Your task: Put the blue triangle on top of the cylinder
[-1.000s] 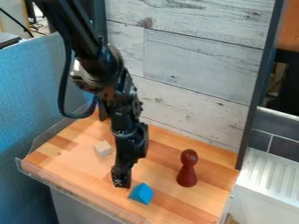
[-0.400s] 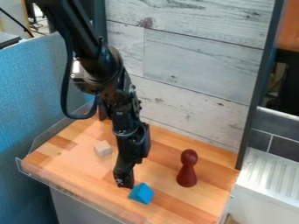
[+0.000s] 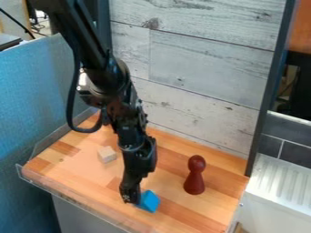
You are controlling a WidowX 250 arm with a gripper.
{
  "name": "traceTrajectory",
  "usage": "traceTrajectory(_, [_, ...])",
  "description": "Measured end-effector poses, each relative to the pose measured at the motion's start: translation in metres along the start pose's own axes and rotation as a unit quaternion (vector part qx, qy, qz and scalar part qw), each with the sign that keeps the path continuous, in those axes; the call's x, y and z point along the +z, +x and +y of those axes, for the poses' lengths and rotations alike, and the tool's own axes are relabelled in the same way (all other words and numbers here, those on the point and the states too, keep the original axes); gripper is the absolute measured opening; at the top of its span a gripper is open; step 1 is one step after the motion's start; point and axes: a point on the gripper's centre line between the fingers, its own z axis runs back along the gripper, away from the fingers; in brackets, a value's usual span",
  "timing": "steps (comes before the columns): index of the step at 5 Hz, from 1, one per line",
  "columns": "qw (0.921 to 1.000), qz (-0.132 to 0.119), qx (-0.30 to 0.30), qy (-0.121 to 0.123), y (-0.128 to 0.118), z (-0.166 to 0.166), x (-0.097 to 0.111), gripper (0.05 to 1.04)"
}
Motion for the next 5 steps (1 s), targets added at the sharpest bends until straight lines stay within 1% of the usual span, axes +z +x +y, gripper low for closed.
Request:
traceTrajectory(1, [1.0000,-0.002,-0.001,0.005,0.005,-0.001,-0.003,1.000])
traceTrajectory(2, [1.0000,-0.006,0.007,0.002,0.007,-0.004,-0.009,1.000])
traceTrajectory(3, [1.0000,-0.007,0.004,0.000,0.015,-0.006,-0.015,1.000])
traceTrajectory(4, [0.9993,-0.025,0.024,-0.011,0.019,-0.009,-0.029,0.933])
traceTrajectory(5, [0.9959,-0.057,0.070,0.007,0.012,-0.002,-0.029,0.666])
